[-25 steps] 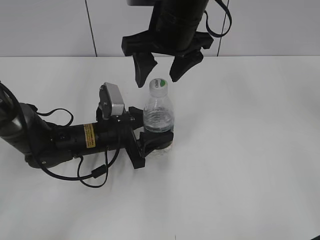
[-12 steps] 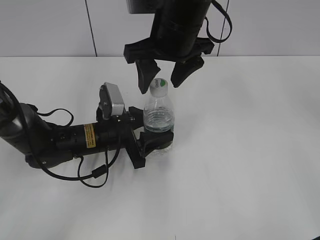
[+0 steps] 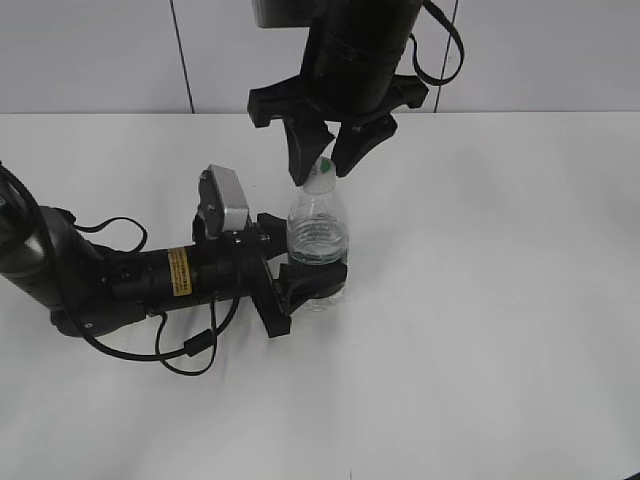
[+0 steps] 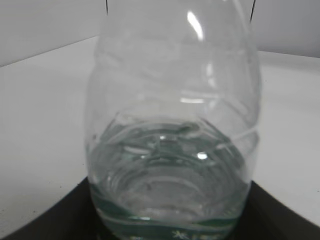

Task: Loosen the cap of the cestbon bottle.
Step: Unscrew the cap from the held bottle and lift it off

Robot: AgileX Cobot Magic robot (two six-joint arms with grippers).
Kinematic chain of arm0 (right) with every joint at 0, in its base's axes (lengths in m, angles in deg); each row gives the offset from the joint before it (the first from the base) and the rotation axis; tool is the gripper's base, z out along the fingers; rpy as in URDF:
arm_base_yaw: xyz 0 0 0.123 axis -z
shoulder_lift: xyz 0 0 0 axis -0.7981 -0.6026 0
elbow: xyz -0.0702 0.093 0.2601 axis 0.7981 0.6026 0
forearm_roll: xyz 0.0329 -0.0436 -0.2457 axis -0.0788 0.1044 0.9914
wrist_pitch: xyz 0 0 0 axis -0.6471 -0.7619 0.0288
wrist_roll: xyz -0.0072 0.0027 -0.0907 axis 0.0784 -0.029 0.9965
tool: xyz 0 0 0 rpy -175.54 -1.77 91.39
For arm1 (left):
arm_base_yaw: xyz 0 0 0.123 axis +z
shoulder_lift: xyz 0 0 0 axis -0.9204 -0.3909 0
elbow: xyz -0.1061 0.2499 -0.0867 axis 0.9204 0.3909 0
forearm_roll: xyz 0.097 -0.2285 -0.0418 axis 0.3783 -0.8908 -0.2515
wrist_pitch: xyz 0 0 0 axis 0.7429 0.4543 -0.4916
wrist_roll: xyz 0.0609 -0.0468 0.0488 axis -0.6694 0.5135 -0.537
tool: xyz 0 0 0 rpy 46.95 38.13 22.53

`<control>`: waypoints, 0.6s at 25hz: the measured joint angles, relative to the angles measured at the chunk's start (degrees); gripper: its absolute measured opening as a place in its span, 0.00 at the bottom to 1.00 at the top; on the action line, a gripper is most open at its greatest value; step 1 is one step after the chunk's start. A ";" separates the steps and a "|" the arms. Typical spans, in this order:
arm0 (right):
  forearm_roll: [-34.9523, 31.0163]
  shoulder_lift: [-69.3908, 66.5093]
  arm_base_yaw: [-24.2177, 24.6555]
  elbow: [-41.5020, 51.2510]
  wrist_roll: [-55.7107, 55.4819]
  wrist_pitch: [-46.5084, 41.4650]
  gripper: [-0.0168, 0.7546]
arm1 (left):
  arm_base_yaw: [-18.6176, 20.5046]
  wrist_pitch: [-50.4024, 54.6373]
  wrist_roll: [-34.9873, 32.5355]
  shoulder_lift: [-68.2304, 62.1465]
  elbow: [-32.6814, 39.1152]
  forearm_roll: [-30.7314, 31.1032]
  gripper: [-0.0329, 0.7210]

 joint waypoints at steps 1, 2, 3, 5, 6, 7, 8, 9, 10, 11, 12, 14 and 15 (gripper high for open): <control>0.00 0.00 0.00 0.00 0.14 0.00 0.46 | 0.00 0.00 0.00 0.00 0.00 0.00 0.59; 0.00 0.00 0.00 0.00 0.31 0.00 0.41 | 0.00 0.00 0.00 0.00 0.00 0.00 0.59; 0.00 0.00 0.00 0.00 0.45 0.00 0.41 | 0.00 0.00 0.00 0.00 0.00 -0.02 0.59; 0.06 0.00 0.00 0.00 0.65 0.00 0.41 | 0.00 0.00 0.00 0.00 0.00 -0.07 0.59; 0.11 0.00 0.00 0.00 0.79 0.00 0.41 | 0.00 0.00 0.00 0.00 0.00 -0.07 0.59; 0.13 0.00 0.00 0.00 1.05 0.00 0.41 | 0.00 0.00 0.00 0.00 0.00 -0.07 0.59; 0.17 0.00 0.00 0.00 1.51 0.00 0.41 | 0.00 0.00 0.00 0.00 0.00 -0.07 0.59; 0.17 0.00 0.00 0.00 1.99 0.00 0.41 | 0.00 0.00 0.00 0.00 0.00 -0.13 0.59; 0.17 0.00 0.00 0.00 2.50 0.00 0.41 | 0.00 0.00 0.00 0.00 0.00 -0.13 0.59; 0.17 0.00 0.00 0.00 3.19 0.00 0.41 | 0.00 0.00 0.00 0.00 0.00 -0.17 0.59; 0.12 0.00 0.00 0.00 4.14 0.00 0.41 | 0.00 0.00 0.00 0.00 0.00 -0.17 0.59; 0.07 0.00 0.00 0.00 5.80 0.00 0.41 | 0.00 0.00 0.00 0.00 0.00 -0.30 0.59; 0.01 0.00 0.00 0.00 6.99 0.00 0.41 | 0.00 0.05 -0.02 0.00 0.00 -0.36 0.59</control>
